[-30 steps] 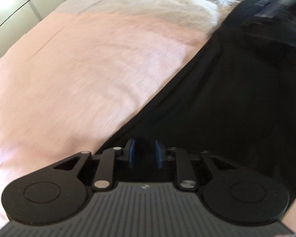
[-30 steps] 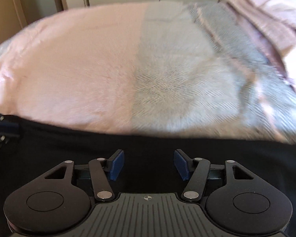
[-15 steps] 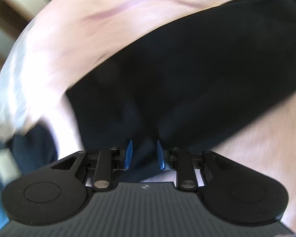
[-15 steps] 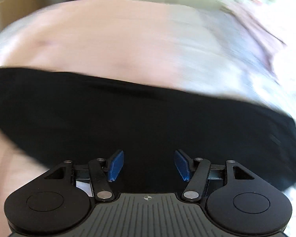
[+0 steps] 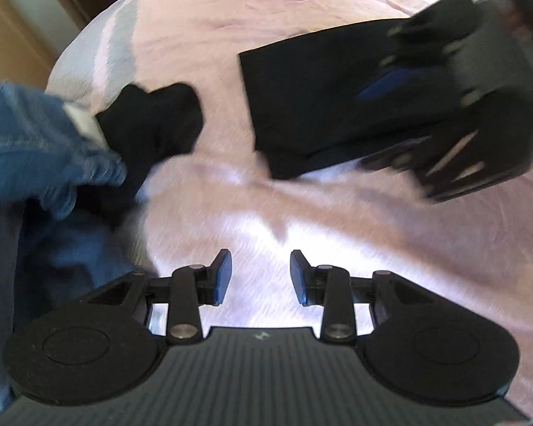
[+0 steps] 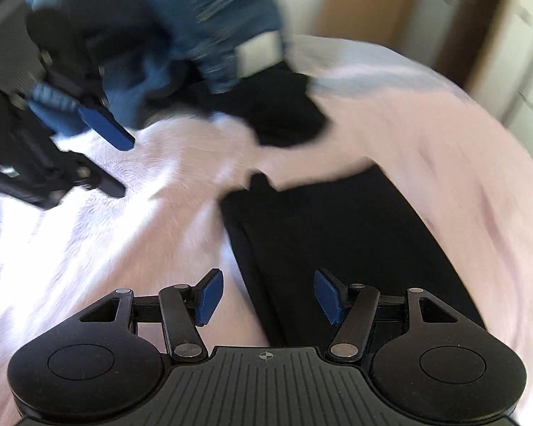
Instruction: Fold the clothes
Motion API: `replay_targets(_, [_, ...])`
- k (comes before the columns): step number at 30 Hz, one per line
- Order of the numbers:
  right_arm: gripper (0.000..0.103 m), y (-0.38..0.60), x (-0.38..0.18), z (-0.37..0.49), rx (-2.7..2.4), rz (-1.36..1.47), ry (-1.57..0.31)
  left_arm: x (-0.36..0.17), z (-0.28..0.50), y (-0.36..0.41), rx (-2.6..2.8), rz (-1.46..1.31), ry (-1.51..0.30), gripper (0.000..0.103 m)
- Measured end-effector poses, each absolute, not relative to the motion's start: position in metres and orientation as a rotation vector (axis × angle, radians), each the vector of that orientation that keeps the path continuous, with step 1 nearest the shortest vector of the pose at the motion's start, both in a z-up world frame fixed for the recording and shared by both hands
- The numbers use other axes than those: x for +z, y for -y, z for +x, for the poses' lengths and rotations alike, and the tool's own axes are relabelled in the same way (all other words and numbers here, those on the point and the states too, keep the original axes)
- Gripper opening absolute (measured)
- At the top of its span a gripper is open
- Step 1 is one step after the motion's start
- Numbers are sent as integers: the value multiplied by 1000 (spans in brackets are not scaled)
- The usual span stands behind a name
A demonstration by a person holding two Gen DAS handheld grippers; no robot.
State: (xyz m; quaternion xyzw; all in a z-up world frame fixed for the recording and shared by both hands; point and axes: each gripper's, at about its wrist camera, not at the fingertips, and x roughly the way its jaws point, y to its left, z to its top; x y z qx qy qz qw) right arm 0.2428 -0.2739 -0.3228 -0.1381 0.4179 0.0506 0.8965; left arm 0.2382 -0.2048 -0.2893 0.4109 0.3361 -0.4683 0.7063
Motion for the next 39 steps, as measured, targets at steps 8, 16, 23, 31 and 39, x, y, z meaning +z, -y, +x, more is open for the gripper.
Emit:
replay_targets(8, [29,248,-361,292,122,-547,-901,-290,245,186,-1060,826,-784,32])
replay_targets(16, [8,309,-281,247,-51,-157,-686,-274,217,227,-1190,869,-717,32])
replay_targets(23, [7,435,-167,88,-449,429,-230,-248,146,300,-1390,928,-600,33])
replay_targets(31, [7,515,-314,-165,-1115,1041,-201,-270,34,380,-1652,1046,-524,36])
replay_targets(39, [7,530,-337,-203,-1071,1221,-216,-279,-27,425,-1762,1145,-457,37])
